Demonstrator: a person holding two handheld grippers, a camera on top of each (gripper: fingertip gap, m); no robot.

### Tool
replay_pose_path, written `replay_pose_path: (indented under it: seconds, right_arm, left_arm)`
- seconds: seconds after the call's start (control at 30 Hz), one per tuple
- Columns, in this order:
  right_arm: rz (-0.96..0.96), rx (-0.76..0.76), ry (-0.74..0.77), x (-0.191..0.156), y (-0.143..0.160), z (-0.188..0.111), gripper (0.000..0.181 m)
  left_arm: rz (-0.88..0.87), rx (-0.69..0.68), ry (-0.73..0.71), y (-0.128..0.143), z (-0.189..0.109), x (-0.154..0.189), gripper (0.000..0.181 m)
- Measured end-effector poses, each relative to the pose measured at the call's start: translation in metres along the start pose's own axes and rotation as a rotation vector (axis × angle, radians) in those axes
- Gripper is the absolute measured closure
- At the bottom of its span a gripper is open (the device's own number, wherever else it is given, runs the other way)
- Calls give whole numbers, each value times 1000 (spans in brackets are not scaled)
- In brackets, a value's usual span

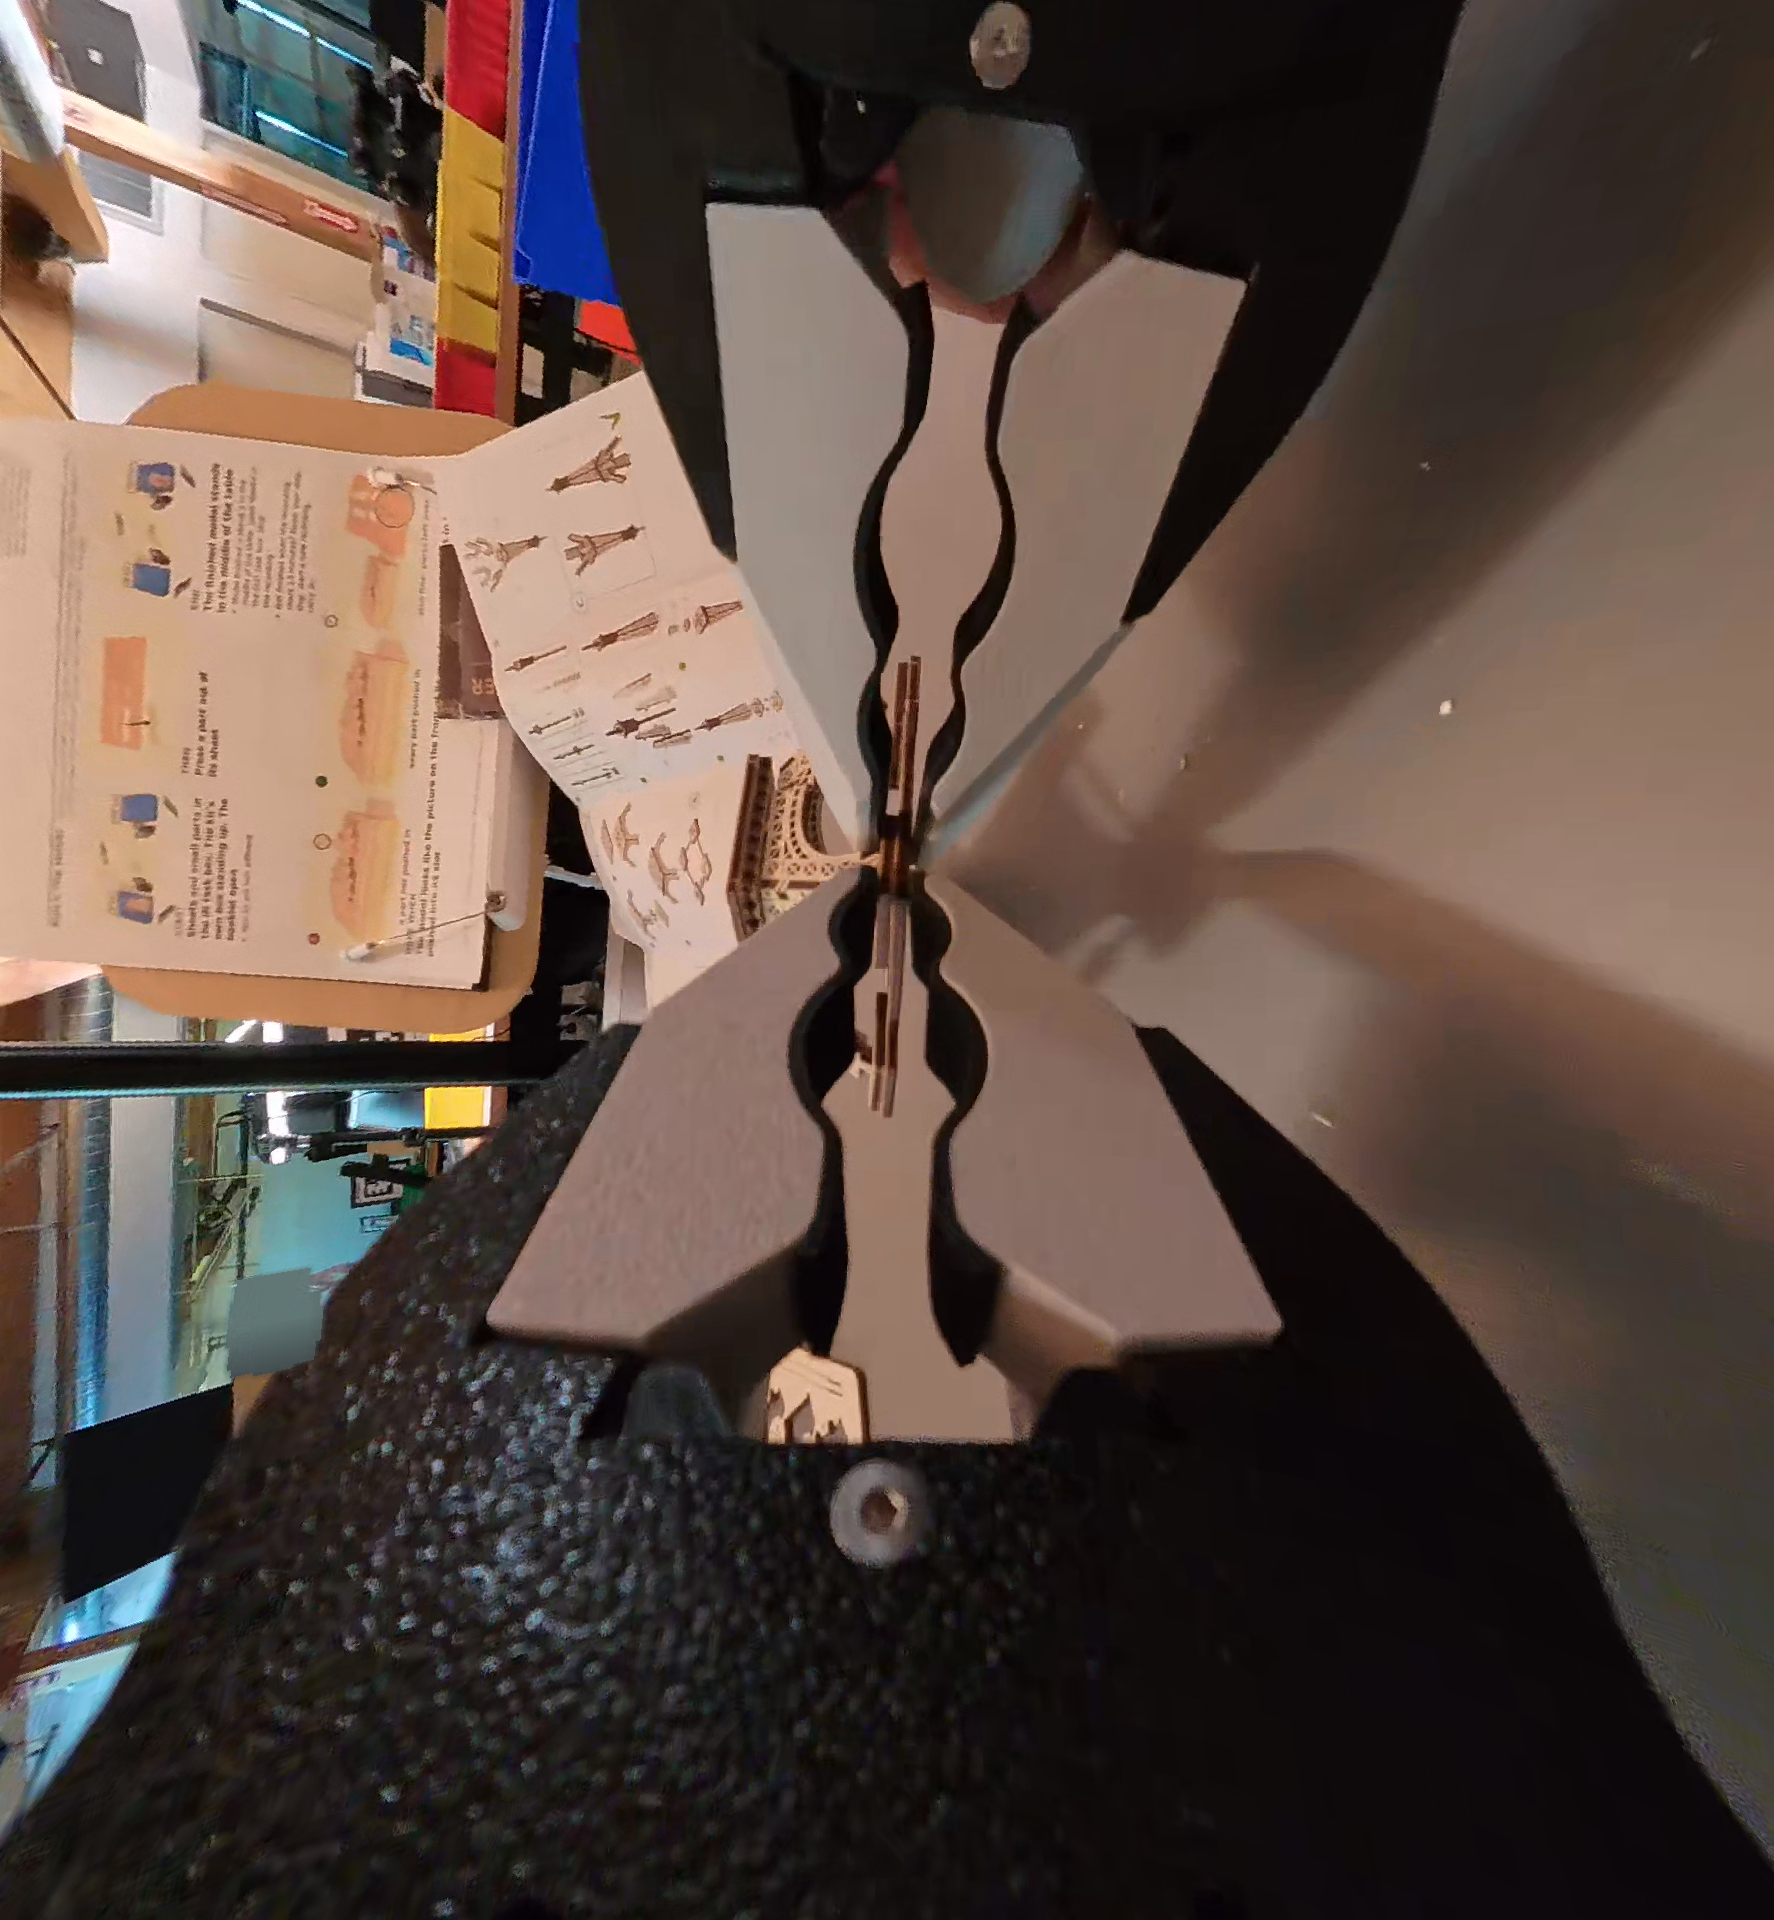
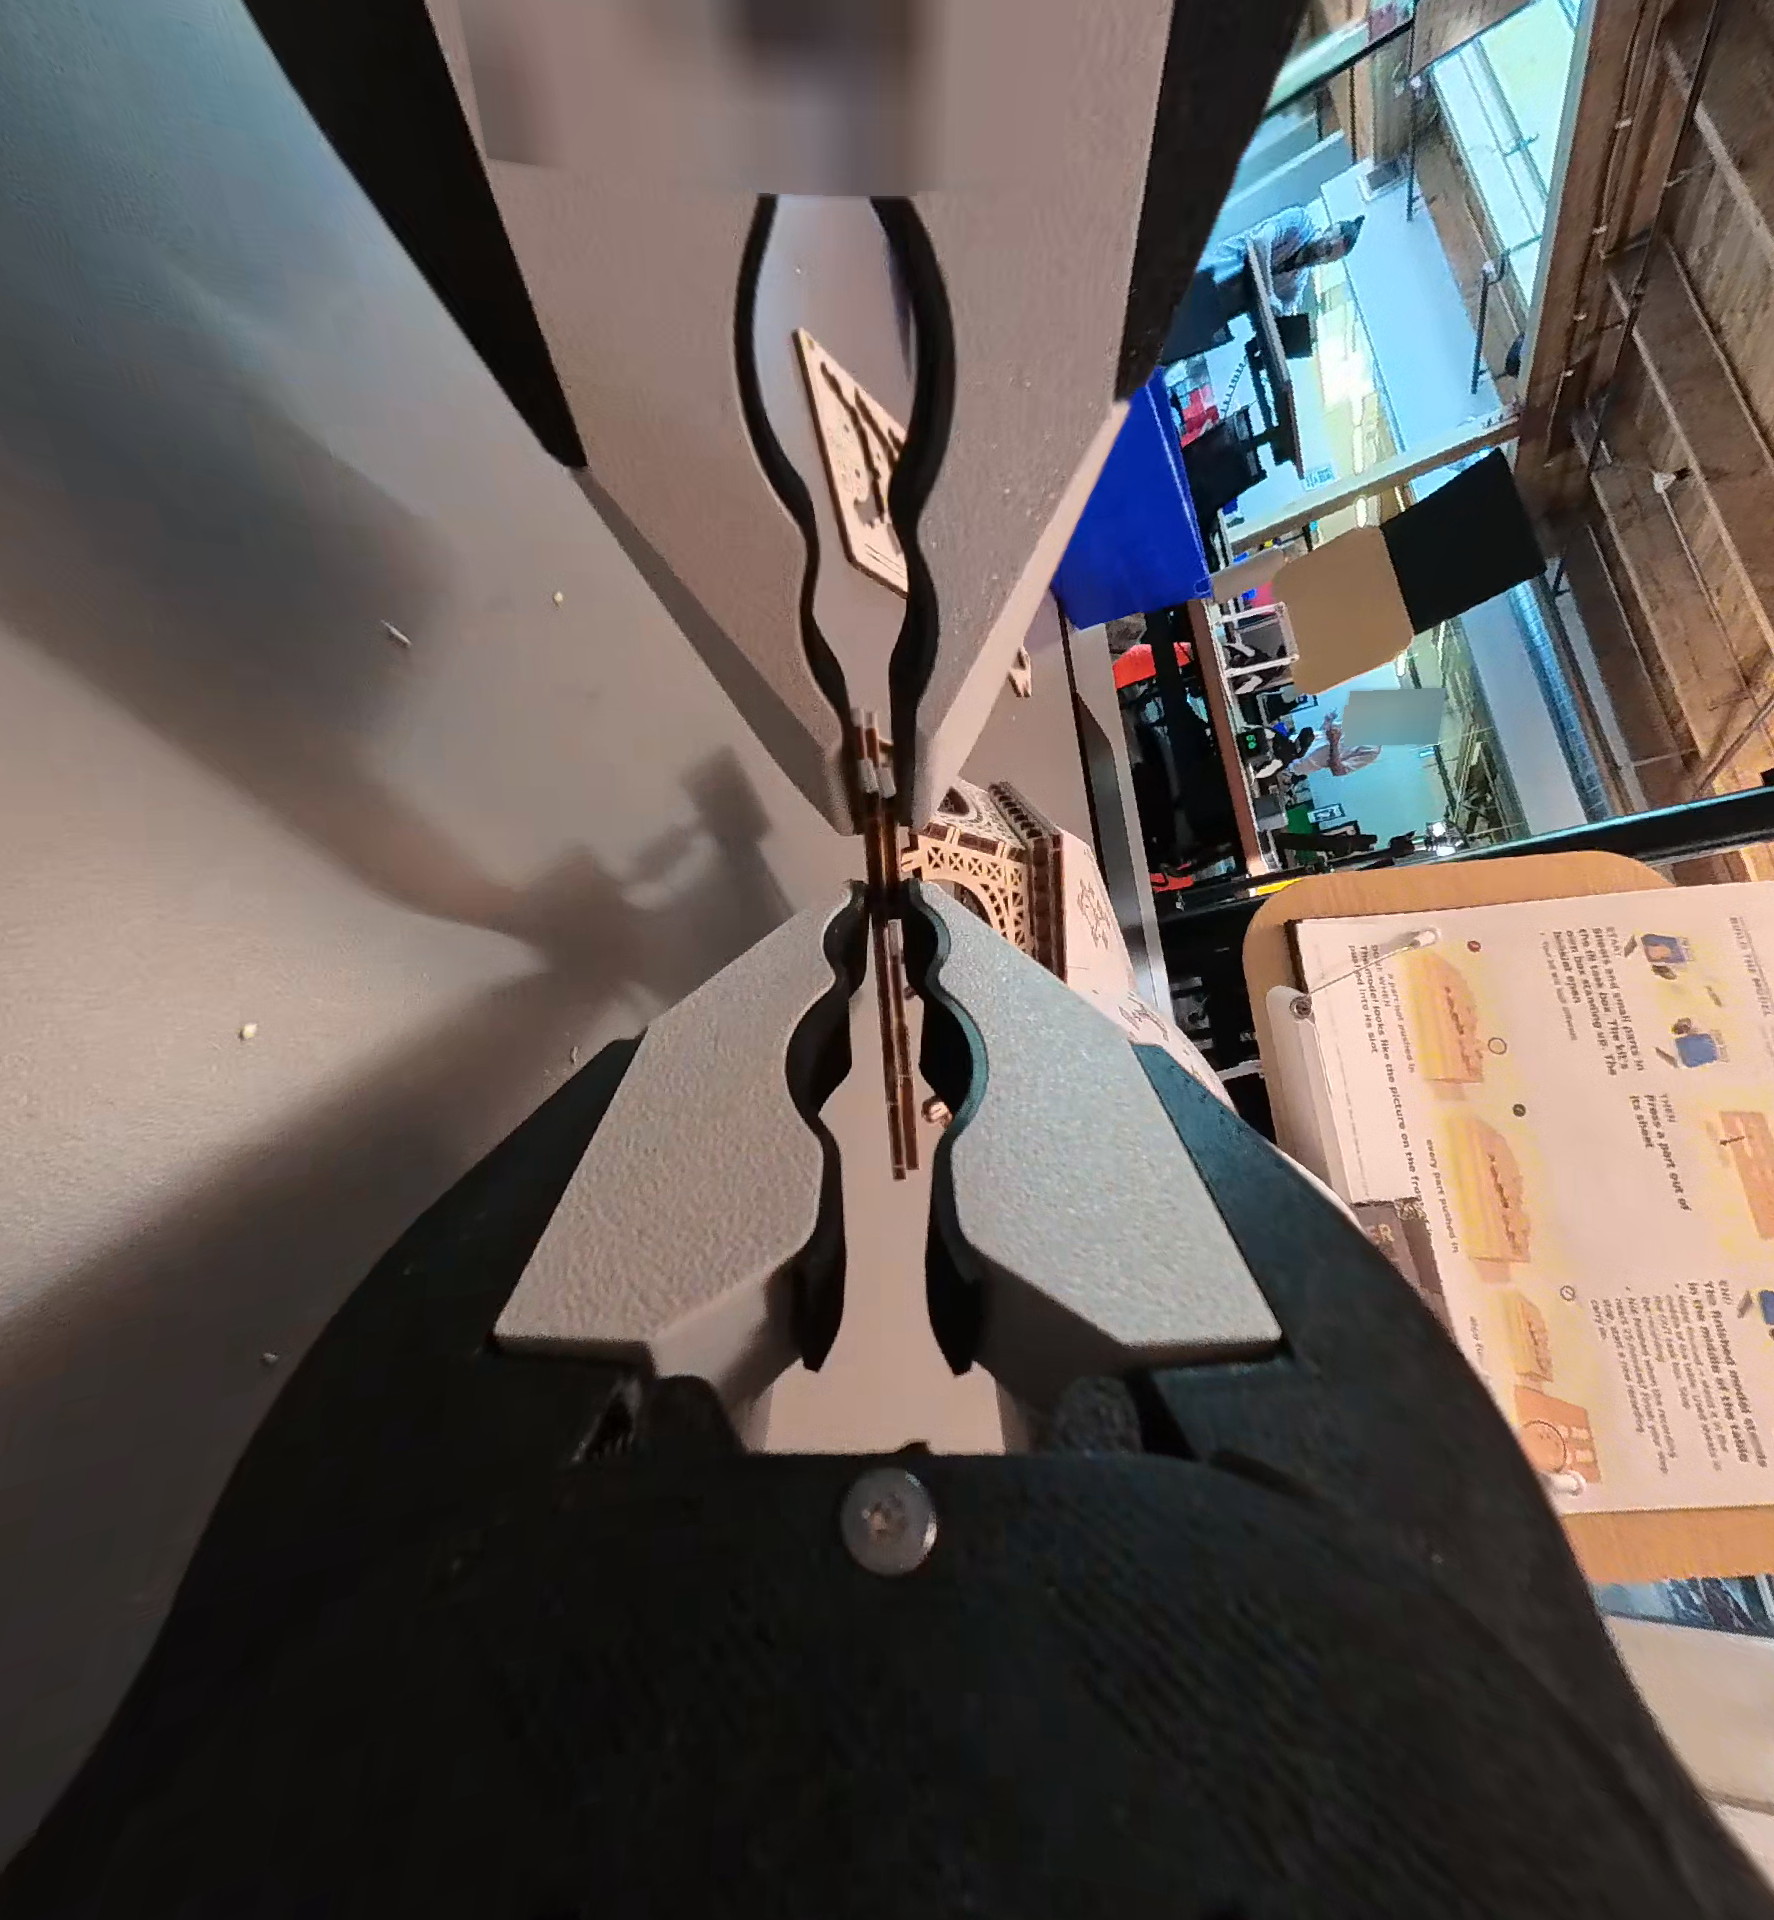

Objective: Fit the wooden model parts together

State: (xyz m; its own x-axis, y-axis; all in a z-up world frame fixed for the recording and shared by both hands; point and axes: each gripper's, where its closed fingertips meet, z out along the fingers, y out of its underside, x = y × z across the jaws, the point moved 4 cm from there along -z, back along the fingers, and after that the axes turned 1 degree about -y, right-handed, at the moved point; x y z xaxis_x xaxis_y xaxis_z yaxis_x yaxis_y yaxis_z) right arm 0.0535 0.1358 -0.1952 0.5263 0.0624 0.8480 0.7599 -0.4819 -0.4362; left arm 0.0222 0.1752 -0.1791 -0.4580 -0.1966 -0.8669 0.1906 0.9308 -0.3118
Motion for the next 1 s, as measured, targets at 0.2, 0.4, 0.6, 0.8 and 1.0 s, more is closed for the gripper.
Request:
replay_pose_path:
  seconds: [0.2,0.4,0.6,0.8,1.0]
  right_arm:
    - [77,66,11,4,5,-3,170]
    - [129,154,-56,2,4,-5,177]
    - [65,111,-34,1,2,-4,179]
    - [-26,-11,-33,-3,1,0,179]
    - [-23,-49,-55,-7,1,1,180]
  left_arm:
    - [-116,129,33,4,0,-3,178]
    - [-258,327,58,3,-7,-5,178]
    - [-273,283,63,7,-6,-6,177]
    - [-19,12,15,10,-2,1,171]
    - [153,-90,-40,1,-1,5,173]
